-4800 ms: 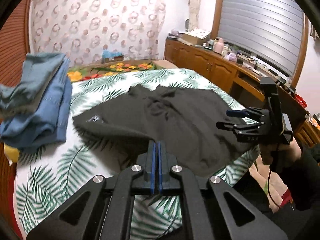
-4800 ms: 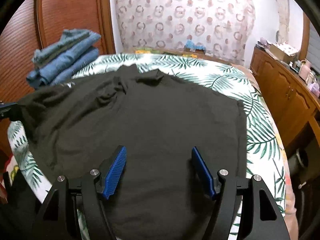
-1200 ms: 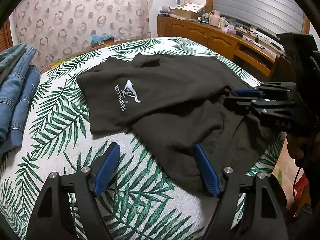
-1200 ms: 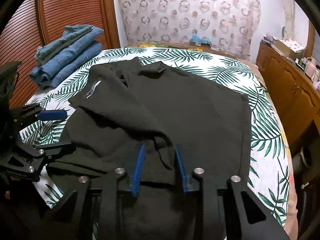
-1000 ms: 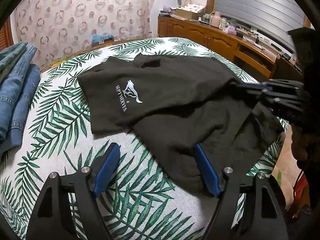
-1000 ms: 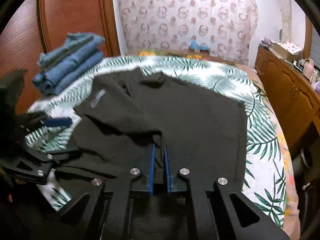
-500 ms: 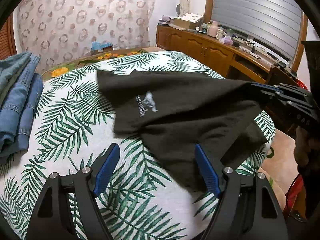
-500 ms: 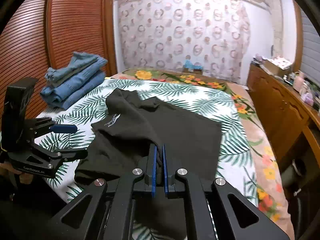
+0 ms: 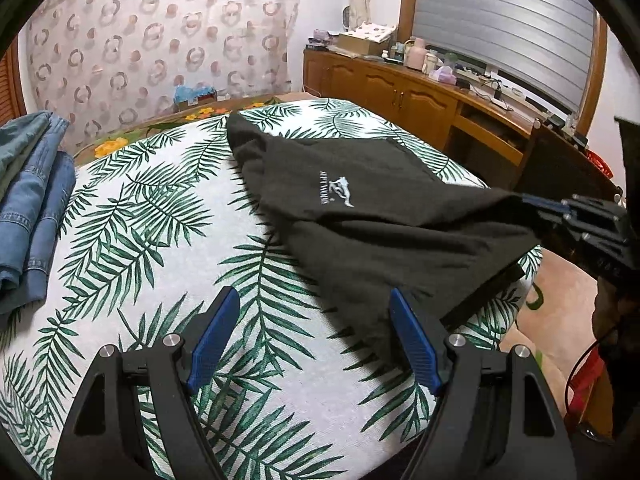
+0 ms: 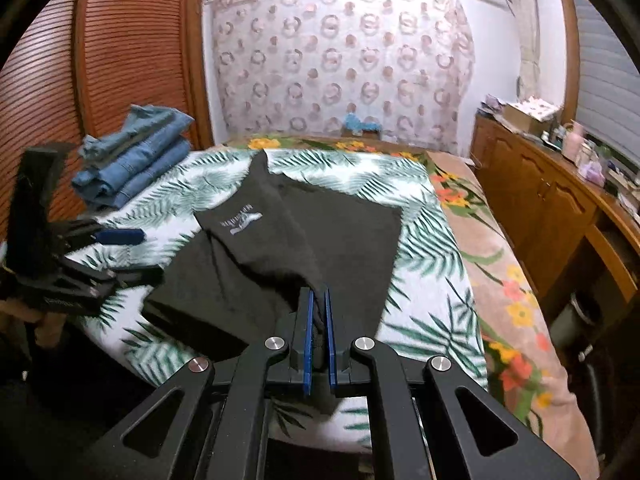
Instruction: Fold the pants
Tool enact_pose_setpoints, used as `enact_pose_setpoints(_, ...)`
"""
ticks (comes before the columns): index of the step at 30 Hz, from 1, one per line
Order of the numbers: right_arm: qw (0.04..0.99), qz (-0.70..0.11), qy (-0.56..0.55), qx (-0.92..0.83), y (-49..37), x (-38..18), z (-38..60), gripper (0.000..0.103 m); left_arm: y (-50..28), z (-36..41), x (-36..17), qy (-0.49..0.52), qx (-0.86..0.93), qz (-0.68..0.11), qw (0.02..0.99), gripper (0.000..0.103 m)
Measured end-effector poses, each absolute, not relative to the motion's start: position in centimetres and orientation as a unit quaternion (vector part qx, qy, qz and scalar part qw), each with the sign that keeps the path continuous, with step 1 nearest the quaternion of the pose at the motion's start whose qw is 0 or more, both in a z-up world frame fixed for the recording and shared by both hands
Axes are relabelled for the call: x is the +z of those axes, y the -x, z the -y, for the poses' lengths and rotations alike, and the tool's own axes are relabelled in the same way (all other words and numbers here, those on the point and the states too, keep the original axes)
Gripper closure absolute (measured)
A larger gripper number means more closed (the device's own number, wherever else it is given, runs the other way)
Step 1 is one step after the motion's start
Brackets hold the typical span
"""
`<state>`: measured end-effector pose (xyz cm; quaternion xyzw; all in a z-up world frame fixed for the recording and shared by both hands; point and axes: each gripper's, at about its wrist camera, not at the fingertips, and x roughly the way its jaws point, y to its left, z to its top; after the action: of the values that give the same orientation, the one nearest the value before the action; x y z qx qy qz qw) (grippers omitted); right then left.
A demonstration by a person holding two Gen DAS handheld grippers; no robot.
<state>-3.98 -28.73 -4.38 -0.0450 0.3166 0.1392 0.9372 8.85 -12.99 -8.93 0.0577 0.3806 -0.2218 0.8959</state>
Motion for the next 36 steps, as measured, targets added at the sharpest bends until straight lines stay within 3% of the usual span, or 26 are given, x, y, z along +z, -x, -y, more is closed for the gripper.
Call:
enact_pose_setpoints(26, 0.929, -0.348, 0.018, 0.123, 3.7, -6.7, 30.0, 0.097, -9.4, 13.4, -11.2, -0.058, -0.218, -0.413, 0.883, 0.025)
enact_pose_setpoints(31, 0.930, -0.348, 0.012, 0.119, 3.8, -6.6, 30.6, 0.084, -9.4, 13.4, -11.5, -0.065, -0.216, -0.409, 0.884, 0.025)
enact_pose_setpoints(36, 0.933, -0.338, -0.015, 0.121, 4.1, -5.8, 32.1, 0.078, -9.4, 13.6, -11.7, -0.068, -0.213, -0.403, 0.887, 0.024)
